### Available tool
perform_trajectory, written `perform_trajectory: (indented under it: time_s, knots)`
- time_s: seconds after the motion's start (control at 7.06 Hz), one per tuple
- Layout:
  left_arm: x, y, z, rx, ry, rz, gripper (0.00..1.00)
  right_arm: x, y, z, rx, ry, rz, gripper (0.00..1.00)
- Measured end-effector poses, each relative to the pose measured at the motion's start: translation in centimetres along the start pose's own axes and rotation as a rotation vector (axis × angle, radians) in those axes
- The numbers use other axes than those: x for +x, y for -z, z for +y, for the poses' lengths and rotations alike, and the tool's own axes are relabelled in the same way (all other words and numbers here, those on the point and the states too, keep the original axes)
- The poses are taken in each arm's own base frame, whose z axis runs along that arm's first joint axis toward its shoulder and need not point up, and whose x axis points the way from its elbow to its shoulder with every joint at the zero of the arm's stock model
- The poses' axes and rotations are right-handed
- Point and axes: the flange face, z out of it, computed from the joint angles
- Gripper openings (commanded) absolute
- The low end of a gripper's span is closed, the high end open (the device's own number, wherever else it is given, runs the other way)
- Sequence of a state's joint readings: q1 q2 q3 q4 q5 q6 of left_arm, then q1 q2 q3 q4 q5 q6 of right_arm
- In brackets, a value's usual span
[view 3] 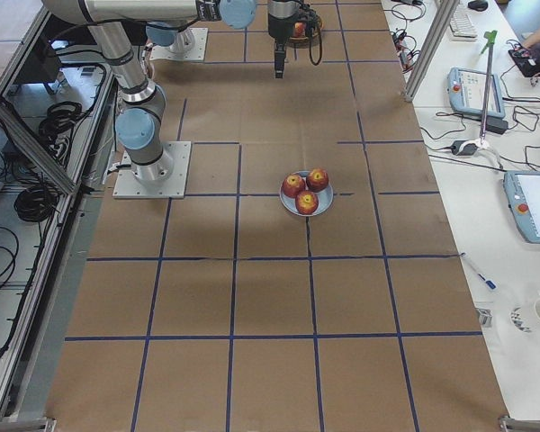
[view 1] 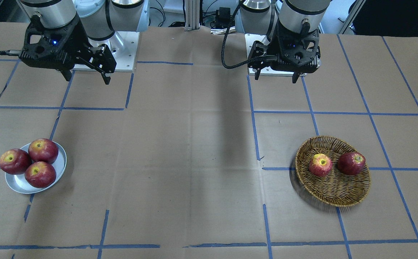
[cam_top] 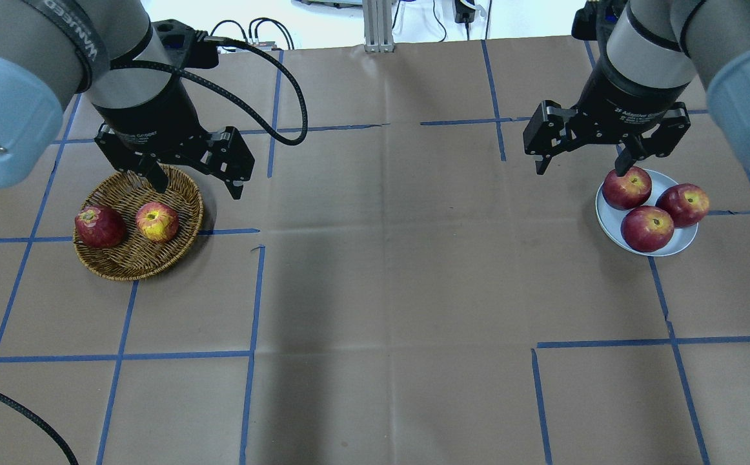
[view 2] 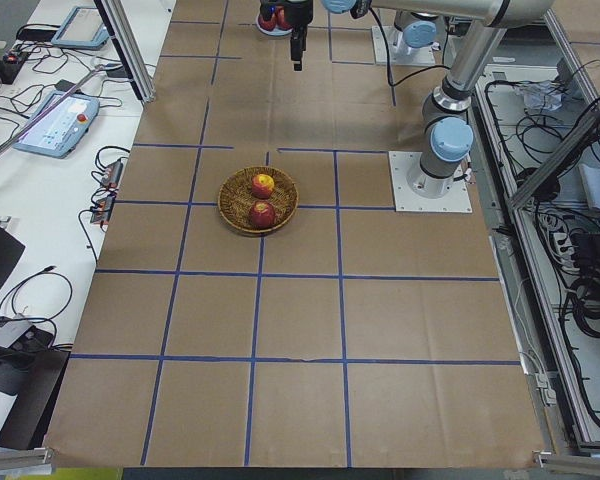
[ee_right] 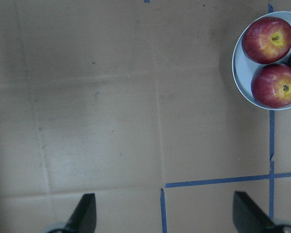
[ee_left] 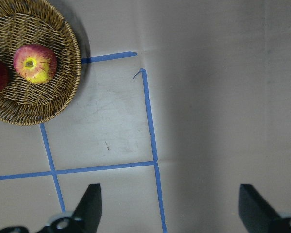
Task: Transfer apple from basket to plate
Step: 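Move the left gripper down toward the yellow-red apple in the wicker basket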
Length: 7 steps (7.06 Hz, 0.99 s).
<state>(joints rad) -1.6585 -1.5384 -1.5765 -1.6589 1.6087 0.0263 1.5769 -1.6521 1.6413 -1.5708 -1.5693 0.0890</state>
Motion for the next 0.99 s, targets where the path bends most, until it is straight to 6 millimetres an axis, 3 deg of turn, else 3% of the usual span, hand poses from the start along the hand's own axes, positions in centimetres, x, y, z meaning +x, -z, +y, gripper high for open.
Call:
perform_trajectory:
  time_s: [0.42,0.71,0.99]
  knots:
    - [-0.2,0.0,-1.9,0.096,0.005,-0.006,0.99,0.0,0.1,0.0,0.004,0.0,0.001,1.0]
    - [-0.7,-1.4,-2.7,0.119,0.002,-0.011,0.99,0.1,0.0,0.0,0.002,0.0,0.003,1.0]
    - [-5.0,-4.2,-4.2,0.058,-0.058,-0.008,0.99,0.1,-0.2,0.0,-0.001,-0.001,0.003,1.0]
